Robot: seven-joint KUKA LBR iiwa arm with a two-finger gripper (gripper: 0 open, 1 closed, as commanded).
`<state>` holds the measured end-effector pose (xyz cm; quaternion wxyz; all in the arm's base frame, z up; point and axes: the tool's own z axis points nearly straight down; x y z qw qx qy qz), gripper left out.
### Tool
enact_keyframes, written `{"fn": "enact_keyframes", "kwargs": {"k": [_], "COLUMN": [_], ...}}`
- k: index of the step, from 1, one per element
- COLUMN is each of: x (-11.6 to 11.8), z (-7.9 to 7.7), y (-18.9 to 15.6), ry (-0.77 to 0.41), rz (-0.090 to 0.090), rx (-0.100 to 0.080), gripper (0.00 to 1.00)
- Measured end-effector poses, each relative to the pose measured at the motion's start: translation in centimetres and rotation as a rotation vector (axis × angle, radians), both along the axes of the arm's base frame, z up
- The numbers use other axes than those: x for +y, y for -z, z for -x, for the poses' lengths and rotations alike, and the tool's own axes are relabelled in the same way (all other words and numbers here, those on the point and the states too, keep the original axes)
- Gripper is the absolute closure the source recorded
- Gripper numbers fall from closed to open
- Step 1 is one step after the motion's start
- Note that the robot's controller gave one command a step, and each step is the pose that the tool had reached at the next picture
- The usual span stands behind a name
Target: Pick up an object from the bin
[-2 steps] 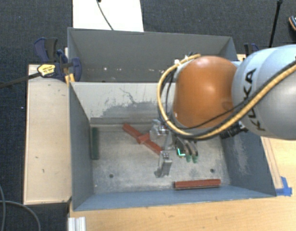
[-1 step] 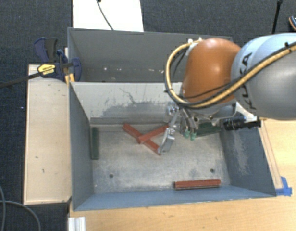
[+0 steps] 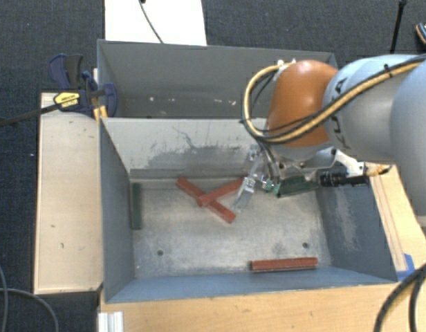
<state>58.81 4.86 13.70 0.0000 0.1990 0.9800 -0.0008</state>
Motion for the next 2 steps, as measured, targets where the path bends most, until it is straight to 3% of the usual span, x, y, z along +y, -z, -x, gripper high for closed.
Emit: {"fn": "enact_keyframes", "kwargs": {"k": [1, 2], "x": [0.0, 6.1], "z": [0.4, 0.0], "y": [6.2, 6.6], "ry": [0.200, 0.167], "rz": [-0.003, -0.005], "rx": [-0.002, -0.005], "gripper": [0.00, 0.00]}}
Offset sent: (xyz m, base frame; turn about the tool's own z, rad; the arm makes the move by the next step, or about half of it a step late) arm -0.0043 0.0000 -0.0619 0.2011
